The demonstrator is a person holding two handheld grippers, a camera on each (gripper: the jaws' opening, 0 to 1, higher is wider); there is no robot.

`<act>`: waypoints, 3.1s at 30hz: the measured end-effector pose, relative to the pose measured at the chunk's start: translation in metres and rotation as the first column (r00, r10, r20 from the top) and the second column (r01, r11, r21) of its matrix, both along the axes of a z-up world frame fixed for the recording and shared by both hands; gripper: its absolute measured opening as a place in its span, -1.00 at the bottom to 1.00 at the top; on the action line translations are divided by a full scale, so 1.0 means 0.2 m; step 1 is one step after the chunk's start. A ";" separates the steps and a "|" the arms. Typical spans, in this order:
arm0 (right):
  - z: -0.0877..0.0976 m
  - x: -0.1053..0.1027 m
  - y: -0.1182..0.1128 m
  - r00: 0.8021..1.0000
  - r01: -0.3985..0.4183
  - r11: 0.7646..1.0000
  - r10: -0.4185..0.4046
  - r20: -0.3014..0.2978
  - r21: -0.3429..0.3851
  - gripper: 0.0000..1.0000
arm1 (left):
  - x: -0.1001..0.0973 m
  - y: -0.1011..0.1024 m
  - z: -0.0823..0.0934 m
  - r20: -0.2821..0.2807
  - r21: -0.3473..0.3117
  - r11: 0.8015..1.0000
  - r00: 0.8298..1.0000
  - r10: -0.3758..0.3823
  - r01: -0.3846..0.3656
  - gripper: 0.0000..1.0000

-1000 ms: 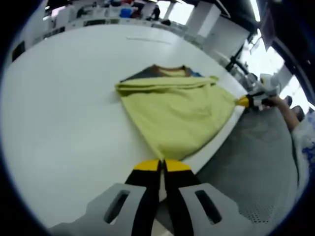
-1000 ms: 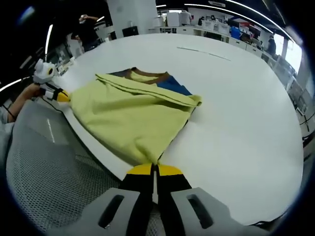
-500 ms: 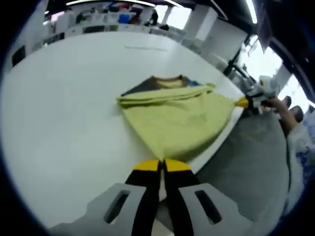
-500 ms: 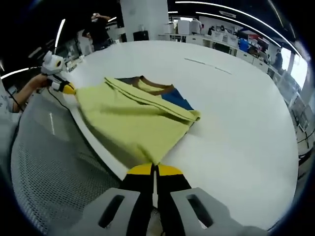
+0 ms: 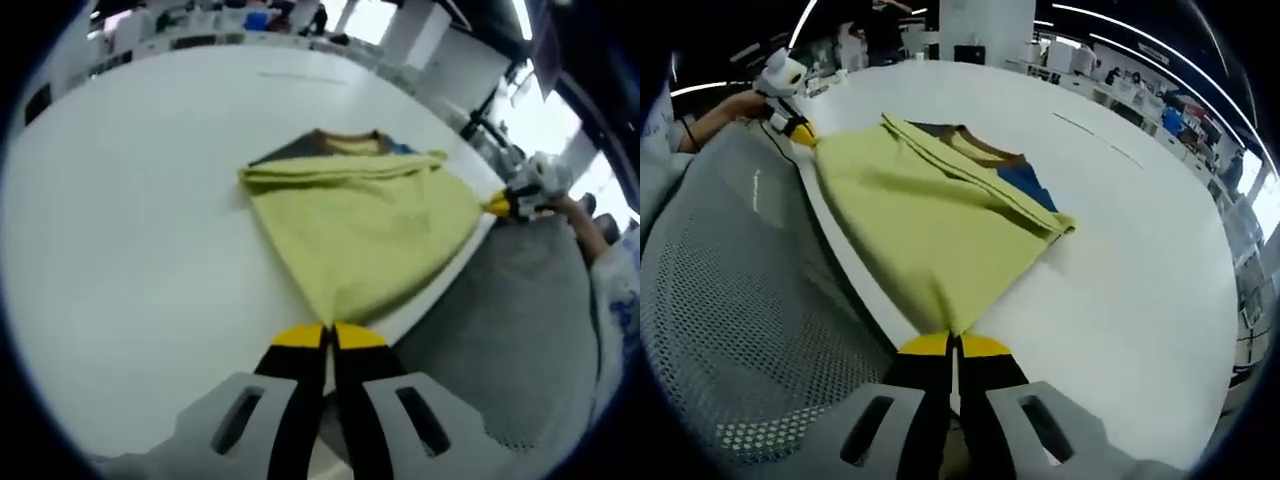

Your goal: Fold the garment on the visible template until the final outline fits inside the template.

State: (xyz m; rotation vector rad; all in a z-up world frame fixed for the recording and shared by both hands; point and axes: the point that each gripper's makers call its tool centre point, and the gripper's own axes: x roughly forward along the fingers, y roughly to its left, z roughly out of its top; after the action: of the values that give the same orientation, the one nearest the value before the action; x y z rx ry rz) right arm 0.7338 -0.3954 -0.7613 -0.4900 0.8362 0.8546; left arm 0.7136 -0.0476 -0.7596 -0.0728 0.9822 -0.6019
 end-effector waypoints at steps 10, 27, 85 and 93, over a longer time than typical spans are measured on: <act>-0.06 -0.01 -0.02 0.999 -0.006 0.999 0.005 -0.034 -0.032 -0.98 | -0.02 0.00 -0.08 -0.035 0.042 0.999 0.999 -0.014 0.015 -1.00; -0.09 -0.02 -0.01 0.998 0.018 1.000 -0.020 -0.057 -0.021 -0.97 | -0.02 0.00 -0.09 -0.042 0.066 0.997 0.999 -0.031 0.034 -1.00; 0.42 0.14 0.06 0.981 0.122 0.986 -0.138 0.139 0.116 0.54 | 0.11 -0.07 0.34 0.261 0.139 0.977 0.946 -0.192 0.160 0.52; 0.40 0.25 0.08 0.974 0.168 0.969 -0.192 0.124 0.180 0.69 | 0.19 -0.14 0.29 0.233 0.045 0.984 0.956 -0.178 0.172 0.72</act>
State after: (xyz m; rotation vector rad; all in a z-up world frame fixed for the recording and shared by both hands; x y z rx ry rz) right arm 0.7831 -0.3788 -0.6803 -0.3158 0.6618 0.7071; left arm 0.7525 -0.0751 -0.7011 0.1069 0.7679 -0.7431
